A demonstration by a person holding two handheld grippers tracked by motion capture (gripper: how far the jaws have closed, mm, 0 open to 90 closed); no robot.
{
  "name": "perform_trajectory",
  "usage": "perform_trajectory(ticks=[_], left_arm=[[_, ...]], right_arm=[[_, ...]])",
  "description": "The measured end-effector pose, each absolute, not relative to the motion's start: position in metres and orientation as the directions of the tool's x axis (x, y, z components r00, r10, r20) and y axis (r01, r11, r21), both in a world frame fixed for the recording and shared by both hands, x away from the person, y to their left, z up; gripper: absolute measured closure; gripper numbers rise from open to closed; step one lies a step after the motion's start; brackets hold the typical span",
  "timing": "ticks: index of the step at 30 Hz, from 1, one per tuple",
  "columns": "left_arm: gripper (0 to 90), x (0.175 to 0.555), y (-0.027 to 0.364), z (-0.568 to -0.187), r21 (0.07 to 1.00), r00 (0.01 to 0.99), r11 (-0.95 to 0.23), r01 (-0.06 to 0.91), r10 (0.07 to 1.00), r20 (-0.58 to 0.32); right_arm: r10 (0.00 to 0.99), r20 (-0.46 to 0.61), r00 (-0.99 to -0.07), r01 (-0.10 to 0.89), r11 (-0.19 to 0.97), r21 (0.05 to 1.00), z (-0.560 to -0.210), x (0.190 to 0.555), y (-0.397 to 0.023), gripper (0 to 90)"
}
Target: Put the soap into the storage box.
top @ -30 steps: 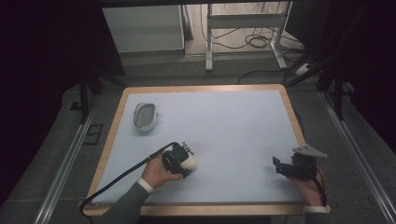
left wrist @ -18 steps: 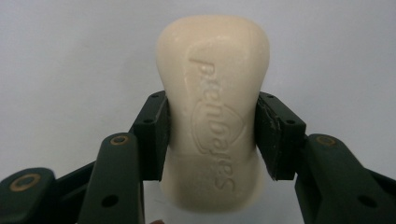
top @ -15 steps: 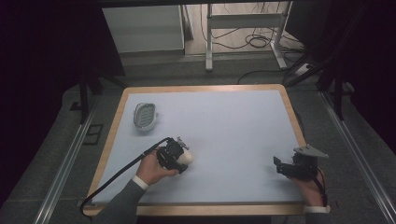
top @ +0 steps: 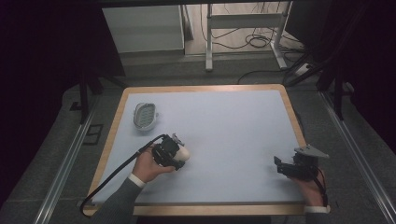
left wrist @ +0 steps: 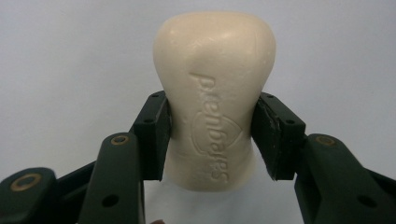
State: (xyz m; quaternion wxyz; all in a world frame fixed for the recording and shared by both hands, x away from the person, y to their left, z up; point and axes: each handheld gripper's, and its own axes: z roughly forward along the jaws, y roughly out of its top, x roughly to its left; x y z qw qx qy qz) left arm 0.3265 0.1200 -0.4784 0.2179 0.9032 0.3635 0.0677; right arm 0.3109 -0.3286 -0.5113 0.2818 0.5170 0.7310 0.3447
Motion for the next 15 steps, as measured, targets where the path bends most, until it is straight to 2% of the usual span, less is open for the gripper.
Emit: perform_trajectory(ticks=[15], left_arm=[[50.0,0.342,0.144,-0.449,0.487,0.691,-0.594,0.64,0.723,-0.025]], right_arm=[[0.952,-0.056,-0.3,0.564,0.225,0.794,-0.513,0.311,-0.329,7.5]])
